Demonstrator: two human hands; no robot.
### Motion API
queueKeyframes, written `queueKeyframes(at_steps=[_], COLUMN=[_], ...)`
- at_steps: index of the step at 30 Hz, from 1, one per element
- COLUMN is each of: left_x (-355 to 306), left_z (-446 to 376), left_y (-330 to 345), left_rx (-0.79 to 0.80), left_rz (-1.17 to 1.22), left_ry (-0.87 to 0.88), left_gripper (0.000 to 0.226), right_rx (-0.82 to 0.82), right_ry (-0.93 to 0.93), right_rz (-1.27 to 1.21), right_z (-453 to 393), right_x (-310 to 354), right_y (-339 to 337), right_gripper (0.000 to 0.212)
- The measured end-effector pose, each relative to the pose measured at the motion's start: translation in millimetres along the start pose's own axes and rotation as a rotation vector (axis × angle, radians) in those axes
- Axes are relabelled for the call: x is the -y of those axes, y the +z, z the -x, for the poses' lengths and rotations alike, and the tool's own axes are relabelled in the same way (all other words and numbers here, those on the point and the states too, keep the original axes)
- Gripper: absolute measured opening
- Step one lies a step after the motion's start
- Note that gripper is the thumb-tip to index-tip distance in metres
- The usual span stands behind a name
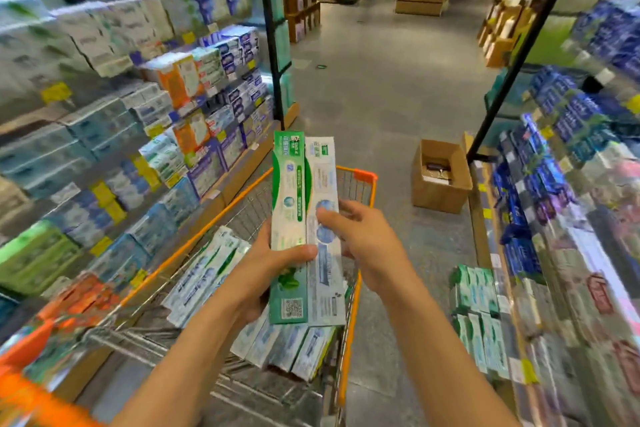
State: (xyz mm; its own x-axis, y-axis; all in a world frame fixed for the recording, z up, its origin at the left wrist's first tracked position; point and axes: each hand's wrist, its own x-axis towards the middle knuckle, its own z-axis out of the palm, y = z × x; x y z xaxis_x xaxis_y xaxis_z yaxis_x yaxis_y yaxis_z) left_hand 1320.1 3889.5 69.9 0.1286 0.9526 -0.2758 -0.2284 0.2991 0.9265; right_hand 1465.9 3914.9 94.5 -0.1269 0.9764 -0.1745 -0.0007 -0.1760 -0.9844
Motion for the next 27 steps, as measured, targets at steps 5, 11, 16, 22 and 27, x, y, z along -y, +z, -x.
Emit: queueKeyframes(at_steps=[5,11,16,22,27], left_x=[15.4,30.3,45.9,42.3,35.9], left_z=[-2.0,-16.8,-46.9,-67.2,-73.9], left_y=[-13.3,-49.6,-99.7,-161.7,-189.8], left_rx=[0.017,0.089,0.044,0.021,0.085], left_rz=[-0.014,-0.093,-0.151,-0.146,-0.182], left_ry=[-0.053,-0.193,-0.345,-0.422,-0.422], left_gripper=[0.075,0.065,0.053,0.053,0.049], right_rx=[0.005,-0.177,-0.422,-0.518,-0.556], right_ry=[0.055,0.242,0.356,0.666,0.676], right_rz=[0.008,-0.143,-0.191,-0.054,-0.033], right_z=[-9.0,-25.5,-35.8,-48.5,-59.0], right_x=[-24.2,-73.9,-123.5,-194.0,-209.6], right_y=[15.8,42.0,39.3,62.1,93.3], right_gripper=[0.038,0.116,0.048,0.042,0.058])
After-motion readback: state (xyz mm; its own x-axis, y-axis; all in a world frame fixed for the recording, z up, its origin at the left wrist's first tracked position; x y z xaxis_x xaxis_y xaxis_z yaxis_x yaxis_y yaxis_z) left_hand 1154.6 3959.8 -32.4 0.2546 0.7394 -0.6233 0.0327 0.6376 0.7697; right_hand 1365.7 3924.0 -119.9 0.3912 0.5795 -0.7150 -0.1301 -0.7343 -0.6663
